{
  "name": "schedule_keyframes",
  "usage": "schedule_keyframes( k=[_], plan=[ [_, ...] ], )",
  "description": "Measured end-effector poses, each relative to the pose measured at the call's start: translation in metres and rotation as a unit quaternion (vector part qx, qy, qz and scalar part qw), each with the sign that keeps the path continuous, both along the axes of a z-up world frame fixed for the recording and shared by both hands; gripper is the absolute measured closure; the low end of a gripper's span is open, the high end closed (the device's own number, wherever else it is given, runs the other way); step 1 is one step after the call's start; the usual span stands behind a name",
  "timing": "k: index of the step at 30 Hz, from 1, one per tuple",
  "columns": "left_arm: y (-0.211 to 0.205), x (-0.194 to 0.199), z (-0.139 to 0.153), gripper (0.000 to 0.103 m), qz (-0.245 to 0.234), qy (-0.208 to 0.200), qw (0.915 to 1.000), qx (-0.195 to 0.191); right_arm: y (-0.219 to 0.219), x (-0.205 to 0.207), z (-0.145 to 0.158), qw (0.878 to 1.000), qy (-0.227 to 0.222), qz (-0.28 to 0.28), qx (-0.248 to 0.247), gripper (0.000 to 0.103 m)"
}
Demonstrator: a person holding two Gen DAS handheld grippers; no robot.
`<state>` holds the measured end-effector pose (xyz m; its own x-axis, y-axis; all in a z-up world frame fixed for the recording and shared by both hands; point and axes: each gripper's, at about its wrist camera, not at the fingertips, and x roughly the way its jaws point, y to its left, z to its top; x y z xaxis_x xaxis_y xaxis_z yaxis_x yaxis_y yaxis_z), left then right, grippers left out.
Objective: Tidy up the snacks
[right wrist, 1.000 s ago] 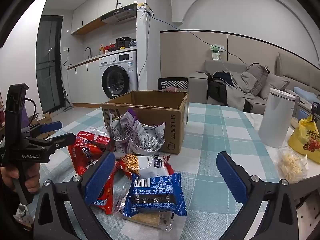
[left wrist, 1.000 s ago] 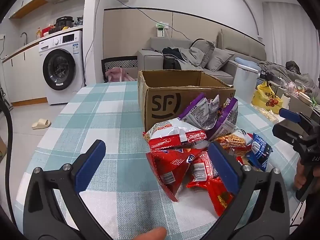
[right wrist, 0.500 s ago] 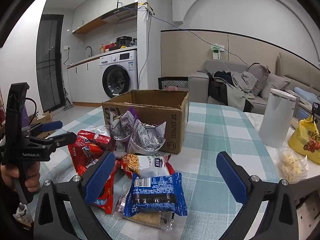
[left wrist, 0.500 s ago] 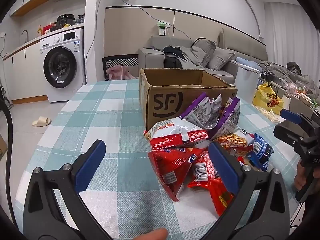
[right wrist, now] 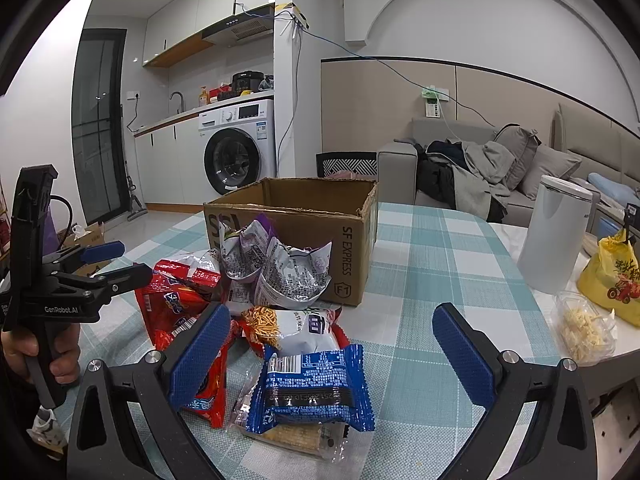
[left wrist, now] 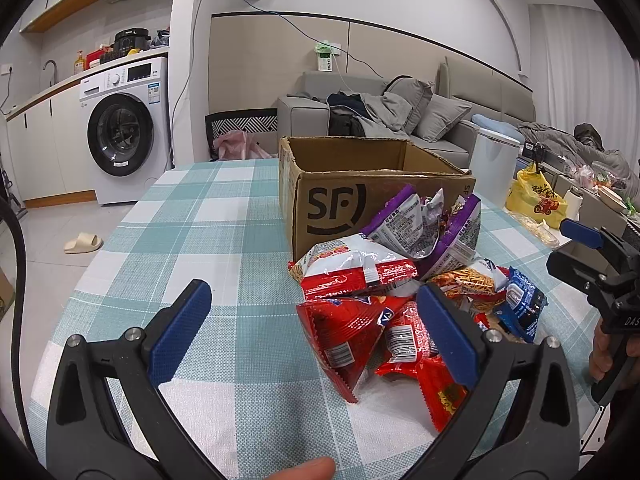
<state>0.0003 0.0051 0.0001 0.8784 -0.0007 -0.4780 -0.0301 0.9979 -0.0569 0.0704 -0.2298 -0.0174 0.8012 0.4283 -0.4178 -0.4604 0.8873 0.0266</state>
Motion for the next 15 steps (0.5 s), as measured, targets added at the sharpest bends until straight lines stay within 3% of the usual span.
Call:
schedule_keyframes(
  k=[15],
  plan=[
    [0.0003, 0.0002, 0.0001, 0.001, 0.000, 0.000, 1.0000, 0.000, 0.0005, 0.0006, -0.0006, 1.000, 0.001, 0.000, 0.000, 0.000]
  ],
)
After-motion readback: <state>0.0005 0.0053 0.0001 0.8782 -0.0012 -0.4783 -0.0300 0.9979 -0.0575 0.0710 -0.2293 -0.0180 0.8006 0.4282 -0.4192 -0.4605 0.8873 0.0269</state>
